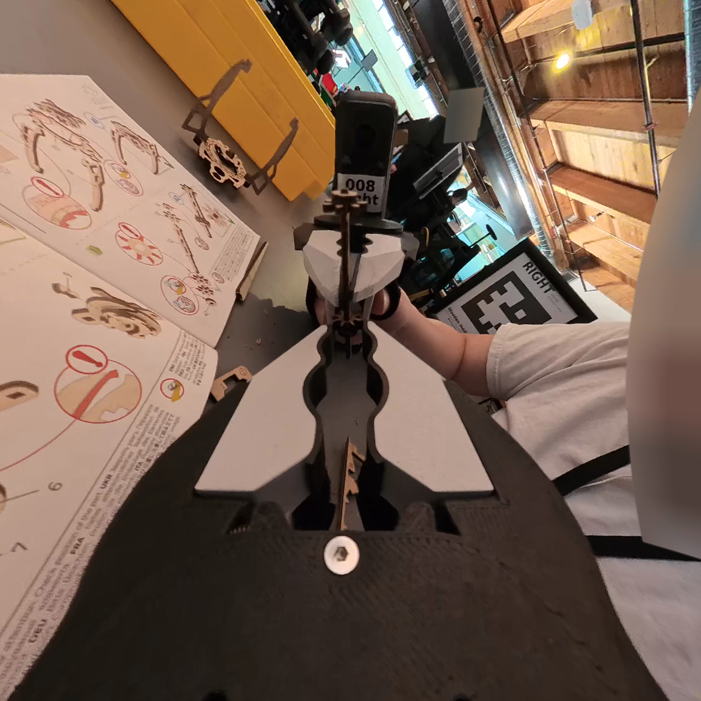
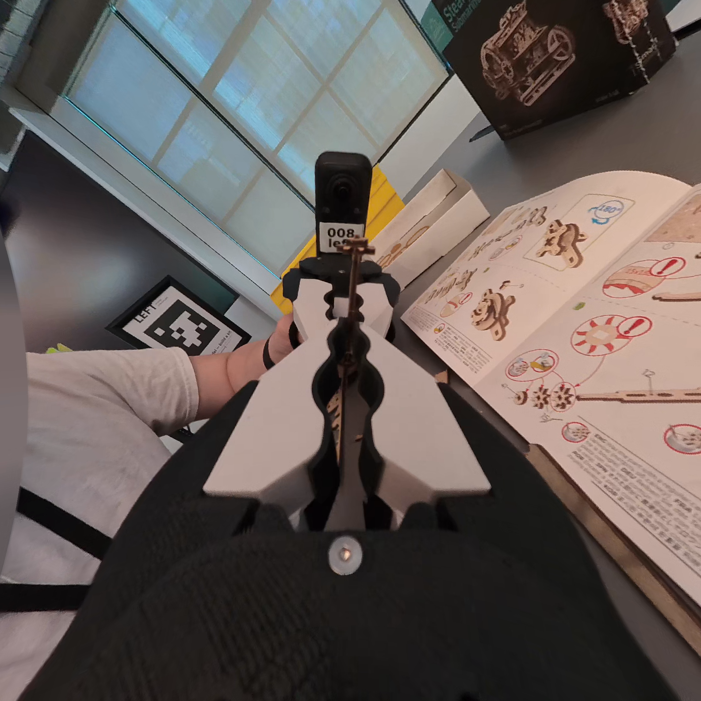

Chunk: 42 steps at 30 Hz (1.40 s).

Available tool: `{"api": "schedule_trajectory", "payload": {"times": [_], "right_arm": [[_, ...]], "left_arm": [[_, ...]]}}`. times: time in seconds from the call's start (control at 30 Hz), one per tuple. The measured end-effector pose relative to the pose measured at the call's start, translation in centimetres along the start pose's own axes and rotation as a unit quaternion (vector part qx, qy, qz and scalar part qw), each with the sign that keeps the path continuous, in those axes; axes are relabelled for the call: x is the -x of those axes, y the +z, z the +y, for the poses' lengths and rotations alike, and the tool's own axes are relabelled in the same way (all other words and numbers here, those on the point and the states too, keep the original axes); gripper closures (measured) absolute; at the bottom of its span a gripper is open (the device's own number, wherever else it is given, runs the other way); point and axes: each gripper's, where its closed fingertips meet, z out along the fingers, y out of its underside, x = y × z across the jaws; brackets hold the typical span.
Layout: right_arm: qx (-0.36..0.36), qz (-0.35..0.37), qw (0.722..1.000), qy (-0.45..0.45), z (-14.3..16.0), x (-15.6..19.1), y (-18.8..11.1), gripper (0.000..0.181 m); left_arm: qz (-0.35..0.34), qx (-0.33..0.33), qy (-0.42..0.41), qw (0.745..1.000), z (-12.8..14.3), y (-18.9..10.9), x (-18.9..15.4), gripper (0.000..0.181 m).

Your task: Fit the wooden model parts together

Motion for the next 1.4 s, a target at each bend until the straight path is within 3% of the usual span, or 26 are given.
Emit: {"api": "schedule_trajectory", "payload": {"times": [0.27,0.43,0.63,0.8,0.97,1.2,1.4], "right_arm": [[-0.019,-0.004,1.000,0.012,-0.6,-0.1,-0.2,0.180],[-0.021,-0.005,0.999,0.032,-0.6,-0.2,-0.2,0.180],[-0.035,-0.004,0.999,0.038,-1.0,-0.4,-0.3,0.181],[-0.053,0.030,0.998,0.010,-1.4,-0.9,-0.4,0.181],[-0.075,0.051,0.996,0.016,-1.7,-1.2,-0.4,0.180],[-0.135,0.002,0.989,0.055,-3.2,-0.4,-1.2,0.181],[-0.122,-0.052,0.989,0.060,-3.0,1.0,-0.7,0.181]], "left_arm": [[-0.026,0.026,0.027,0.999,0.7,0.7,0.1,0.158],[-0.017,0.027,0.013,0.999,0.8,0.7,0.0,0.181],[-0.007,0.004,-0.010,1.000,0.3,0.8,0.1,0.181],[-0.049,-0.008,0.014,0.999,-0.2,0.9,0.6,0.174],[-0.142,-0.003,0.092,0.986,-0.6,0.6,1.2,0.175],[-0.203,0.018,0.171,0.964,-0.4,0.7,0.8,0.178],[-0.171,-0.014,0.181,0.968,-1.2,0.8,-0.8,0.176]]}}
